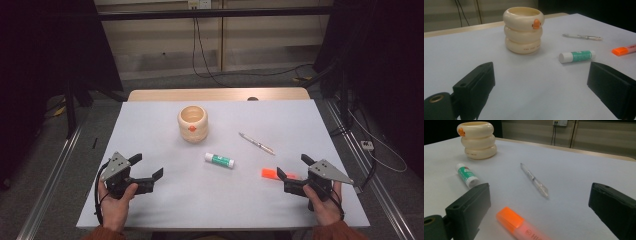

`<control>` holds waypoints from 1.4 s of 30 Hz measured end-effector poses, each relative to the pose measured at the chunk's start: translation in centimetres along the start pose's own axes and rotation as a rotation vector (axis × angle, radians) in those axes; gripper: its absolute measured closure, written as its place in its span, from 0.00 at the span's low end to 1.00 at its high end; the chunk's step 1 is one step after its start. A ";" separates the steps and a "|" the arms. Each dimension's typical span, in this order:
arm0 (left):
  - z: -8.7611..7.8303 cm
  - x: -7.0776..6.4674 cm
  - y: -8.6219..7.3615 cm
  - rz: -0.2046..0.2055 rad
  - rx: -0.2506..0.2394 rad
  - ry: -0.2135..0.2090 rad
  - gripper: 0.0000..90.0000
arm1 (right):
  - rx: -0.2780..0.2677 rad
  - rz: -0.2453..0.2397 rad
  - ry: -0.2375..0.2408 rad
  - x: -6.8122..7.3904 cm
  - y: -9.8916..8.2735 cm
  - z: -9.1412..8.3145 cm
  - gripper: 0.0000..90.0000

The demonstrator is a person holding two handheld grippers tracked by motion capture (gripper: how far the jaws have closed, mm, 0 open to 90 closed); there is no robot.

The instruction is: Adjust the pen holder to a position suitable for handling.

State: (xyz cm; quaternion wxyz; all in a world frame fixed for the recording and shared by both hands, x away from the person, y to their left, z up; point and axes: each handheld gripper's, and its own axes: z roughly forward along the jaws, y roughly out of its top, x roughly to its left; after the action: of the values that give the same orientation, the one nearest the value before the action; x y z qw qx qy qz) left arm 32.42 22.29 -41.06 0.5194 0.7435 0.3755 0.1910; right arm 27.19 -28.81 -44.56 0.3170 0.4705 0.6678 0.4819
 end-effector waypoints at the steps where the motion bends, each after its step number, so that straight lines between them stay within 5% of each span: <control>1: 0.1 0.1 0.2 0.010 -0.001 -0.009 0.08 | -0.001 0.001 -0.001 0.0 0.0 0.0 0.04; 17: 2.1 0.1 3.4 0.056 0.012 -0.031 0.07 | -0.002 0.003 -0.001 0.0 0.0 -0.1 0.04; 39: 7.3 1.9 5.6 0.036 0.130 -0.034 0.09 | -0.001 -0.003 0.006 0.2 0.0 0.0 0.04; 42: 7.8 2.0 6.0 0.032 0.098 -0.041 0.09 | 0.000 0.000 0.004 0.1 0.0 0.0 0.04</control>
State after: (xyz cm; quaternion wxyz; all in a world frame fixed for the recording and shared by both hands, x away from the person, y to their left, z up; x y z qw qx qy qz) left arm 41.11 17.87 -38.75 0.4866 0.7777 0.3619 0.1654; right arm 27.19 -28.70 -44.58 0.3156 0.4694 0.6685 0.4829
